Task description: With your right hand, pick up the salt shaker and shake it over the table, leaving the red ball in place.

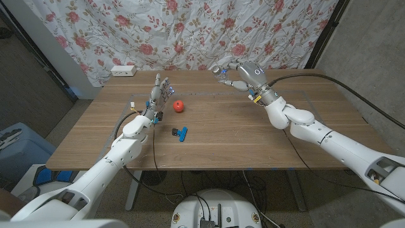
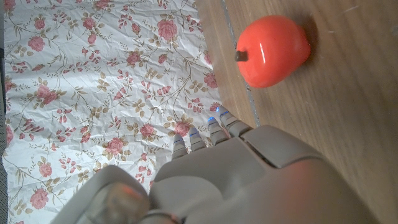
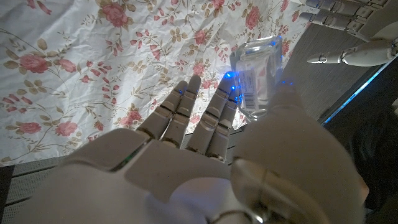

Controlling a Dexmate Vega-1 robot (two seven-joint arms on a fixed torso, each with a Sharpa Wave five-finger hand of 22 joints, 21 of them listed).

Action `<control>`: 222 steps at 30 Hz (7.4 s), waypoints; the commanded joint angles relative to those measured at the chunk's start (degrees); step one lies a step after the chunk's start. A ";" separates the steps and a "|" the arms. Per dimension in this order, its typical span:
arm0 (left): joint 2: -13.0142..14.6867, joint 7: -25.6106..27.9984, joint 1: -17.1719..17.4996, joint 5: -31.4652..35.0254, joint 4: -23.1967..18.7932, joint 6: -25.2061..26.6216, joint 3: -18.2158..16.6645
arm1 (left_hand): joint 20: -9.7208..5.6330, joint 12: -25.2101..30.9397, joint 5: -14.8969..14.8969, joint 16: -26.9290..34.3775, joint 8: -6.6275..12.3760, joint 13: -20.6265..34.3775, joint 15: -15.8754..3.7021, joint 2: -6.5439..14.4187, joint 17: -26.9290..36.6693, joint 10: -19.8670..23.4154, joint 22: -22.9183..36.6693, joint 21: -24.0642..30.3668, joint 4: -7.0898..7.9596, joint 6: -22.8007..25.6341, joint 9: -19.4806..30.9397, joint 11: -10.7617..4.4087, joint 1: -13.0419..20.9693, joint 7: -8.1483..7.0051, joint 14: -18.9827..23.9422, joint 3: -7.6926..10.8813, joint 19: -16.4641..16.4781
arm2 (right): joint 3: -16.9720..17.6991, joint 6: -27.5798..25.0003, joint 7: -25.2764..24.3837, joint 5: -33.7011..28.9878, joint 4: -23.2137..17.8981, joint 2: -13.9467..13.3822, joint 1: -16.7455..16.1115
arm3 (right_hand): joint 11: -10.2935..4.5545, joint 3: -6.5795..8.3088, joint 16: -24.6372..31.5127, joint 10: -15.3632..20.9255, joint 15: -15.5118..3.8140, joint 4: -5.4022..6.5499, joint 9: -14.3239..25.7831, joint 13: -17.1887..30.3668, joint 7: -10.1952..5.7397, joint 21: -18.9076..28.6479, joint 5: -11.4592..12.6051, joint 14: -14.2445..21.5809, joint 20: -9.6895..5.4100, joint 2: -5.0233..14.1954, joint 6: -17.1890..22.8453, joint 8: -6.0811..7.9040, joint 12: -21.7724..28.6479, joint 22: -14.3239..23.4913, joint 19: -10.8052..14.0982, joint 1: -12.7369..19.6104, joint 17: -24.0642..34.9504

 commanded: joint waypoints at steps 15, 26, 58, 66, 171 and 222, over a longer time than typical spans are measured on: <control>0.00 0.22 0.06 0.00 -0.12 -0.02 -0.02 | -1.35 0.21 0.38 0.28 0.25 0.21 -6.04 5.80 0.35 0.12 0.27 0.25 0.28 0.08 0.35 -0.35 -0.02 -0.44 0.08 -0.06 0.47 | 3.16 1.62 9.27 12.07 0.03 3.50 -3.81 | 0.14 0.97 -0.31 0.65 -8.19 0.85 0.08 0.08 -3.54 -0.24 0.42 0.49 0.32 2.06 4.21 -0.35 -0.03 0.34 0.05 -1.89 0.30; 0.01 0.23 0.07 0.00 -0.14 -0.01 -0.02 | -1.36 0.22 0.39 0.30 0.25 0.21 -6.04 5.80 0.35 0.15 0.27 0.25 0.28 0.08 0.35 -0.31 -0.02 -0.36 0.12 -0.06 0.46 | 4.17 0.78 10.52 15.53 0.07 5.07 -5.37 | 0.15 0.87 -0.28 0.76 -7.93 0.67 0.03 0.02 -3.57 -0.48 0.42 0.46 0.35 2.00 4.40 -0.62 -0.07 0.35 -0.51 -2.35 0.45; 0.00 0.23 0.06 0.01 -0.13 -0.01 -0.02 | -1.38 0.22 0.39 0.30 0.25 0.21 -6.00 5.80 0.35 0.13 0.27 0.26 0.28 0.06 0.35 -0.24 -0.02 -0.42 0.16 -0.06 0.48 | 2.33 1.71 7.40 19.51 6.95 9.96 -7.07 | 0.06 1.34 -0.14 1.15 -7.94 -0.95 0.01 -0.11 -3.60 -0.83 0.50 -0.23 0.09 2.27 4.80 -1.51 -0.15 0.34 -1.65 -1.94 1.11; -0.01 0.24 0.05 0.02 -0.13 -0.01 -0.01 | -1.37 0.22 0.39 0.30 0.25 0.20 -6.05 5.80 0.35 0.14 0.27 0.25 0.28 0.07 0.35 -0.27 -0.02 -0.40 0.15 -0.06 0.47 | 1.26 2.94 4.71 19.26 10.35 11.36 -6.36 | 0.07 1.33 -0.20 1.13 -7.87 -1.05 0.02 -0.17 -3.60 -0.79 0.49 -0.23 0.03 2.30 4.78 -1.72 -0.22 0.34 -1.62 -2.20 1.15; 0.00 0.22 0.06 0.01 -0.11 -0.03 -0.02 | -1.37 0.22 0.39 0.30 0.25 0.21 -5.99 5.81 0.35 0.16 0.27 0.27 0.28 0.05 0.35 -0.31 -0.02 -0.41 0.14 -0.06 0.52 | -10.78 -3.30 1.16 16.88 23.93 16.38 -1.21 | -0.05 2.47 0.39 1.49 -7.99 -4.68 0.57 -0.99 -3.61 -0.74 0.50 -0.72 -0.05 1.26 5.34 -3.16 -0.63 0.29 -1.91 1.44 2.47; 0.08 -0.17 0.02 -0.09 -0.02 -0.05 0.01 | -1.39 0.23 0.39 0.29 0.25 0.21 -6.01 5.80 0.35 0.18 0.27 0.26 0.28 0.07 0.35 -0.32 -0.02 -0.40 0.12 -0.05 0.48 | -10.88 -5.90 3.76 17.47 22.41 14.35 -2.34 | 0.06 2.04 0.32 -2.22 -7.68 -4.60 0.29 -2.14 -3.63 -0.60 0.43 -1.94 0.12 -0.02 1.58 -5.91 -2.12 0.29 -1.69 1.76 3.18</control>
